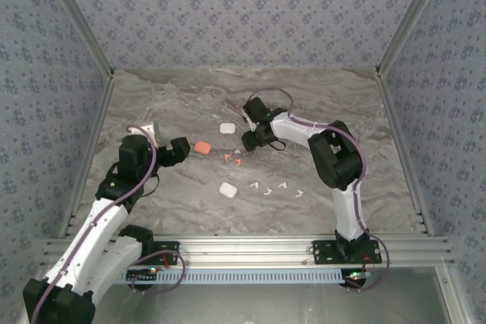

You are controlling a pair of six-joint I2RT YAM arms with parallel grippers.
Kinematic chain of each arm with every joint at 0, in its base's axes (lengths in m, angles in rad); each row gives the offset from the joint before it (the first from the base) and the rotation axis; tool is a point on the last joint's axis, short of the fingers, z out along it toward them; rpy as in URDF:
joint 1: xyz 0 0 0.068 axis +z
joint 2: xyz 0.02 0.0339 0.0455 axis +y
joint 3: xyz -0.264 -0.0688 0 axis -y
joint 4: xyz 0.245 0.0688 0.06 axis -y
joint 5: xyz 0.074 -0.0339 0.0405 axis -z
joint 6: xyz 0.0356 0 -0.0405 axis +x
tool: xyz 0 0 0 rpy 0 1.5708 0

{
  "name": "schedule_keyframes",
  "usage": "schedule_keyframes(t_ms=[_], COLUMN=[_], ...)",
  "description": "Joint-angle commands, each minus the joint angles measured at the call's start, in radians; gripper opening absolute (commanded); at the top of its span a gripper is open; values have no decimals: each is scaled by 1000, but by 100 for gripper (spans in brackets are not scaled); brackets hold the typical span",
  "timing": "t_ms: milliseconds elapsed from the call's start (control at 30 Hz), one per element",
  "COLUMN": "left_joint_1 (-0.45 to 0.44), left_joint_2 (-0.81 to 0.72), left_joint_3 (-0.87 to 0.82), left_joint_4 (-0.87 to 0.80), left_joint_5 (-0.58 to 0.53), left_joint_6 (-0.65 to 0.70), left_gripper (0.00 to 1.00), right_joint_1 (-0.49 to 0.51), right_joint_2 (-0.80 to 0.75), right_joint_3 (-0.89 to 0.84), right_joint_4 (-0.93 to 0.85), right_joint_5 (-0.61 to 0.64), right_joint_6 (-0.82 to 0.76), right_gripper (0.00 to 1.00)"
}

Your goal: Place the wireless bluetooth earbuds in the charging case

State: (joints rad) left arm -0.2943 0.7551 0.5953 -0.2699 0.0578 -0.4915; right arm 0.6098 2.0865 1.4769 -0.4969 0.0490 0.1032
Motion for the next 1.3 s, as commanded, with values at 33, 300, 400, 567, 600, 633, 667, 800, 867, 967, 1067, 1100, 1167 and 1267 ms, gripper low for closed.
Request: schedule_keyframes(t_ms=[33, 300, 400, 567, 600, 633, 667, 800, 867, 967, 1067, 1100, 1167, 1267], left_joint_1=[6, 6, 6, -6, -14, -23, -36, -108, -150, -196, -230, -241, -262, -293], left_joint_2=[17, 73, 105, 169, 181, 189, 201, 231, 246, 268, 292, 301, 320, 350], left_joint_3=[39, 81, 116, 178, 190, 200, 214, 265, 288, 305, 316, 319, 324, 339], left_joint_4=[0, 14, 17, 46, 58, 69, 80, 110, 129, 168, 199, 211, 228, 236], left_joint_5=[44, 196, 286, 469, 502, 525, 547, 606, 626, 646, 655, 660, 663, 663], left_joint_6=[7, 12, 14, -7, -13, -17, -21, -22, -24, -36, -50, -54, -59, -59], left_gripper=[98, 88, 83, 75, 73, 72, 71, 69, 69, 69, 69, 69, 68, 67], right_joint_1=[-7, 9, 24, 87, 107, 126, 145, 217, 248, 284, 316, 325, 343, 360], right_joint_2=[18, -189, -335, -591, -642, -685, -730, -869, -915, -954, -974, -977, -980, -982], right_joint_3=[31, -91, -186, -355, -387, -408, -432, -487, -490, -489, -489, -488, -485, -480], right_joint_4=[-39, 25, 78, 169, 187, 202, 220, 251, 238, 214, 207, 206, 206, 208], right_joint_5=[-28, 1, 8, 33, 45, 51, 62, 104, 114, 136, 152, 158, 170, 181], right_joint_6=[-18, -81, -139, -276, -309, -335, -366, -446, -465, -480, -483, -485, -490, -491], right_gripper=[55, 46, 46, 45, 45, 45, 45, 46, 46, 46, 46, 46, 46, 46])
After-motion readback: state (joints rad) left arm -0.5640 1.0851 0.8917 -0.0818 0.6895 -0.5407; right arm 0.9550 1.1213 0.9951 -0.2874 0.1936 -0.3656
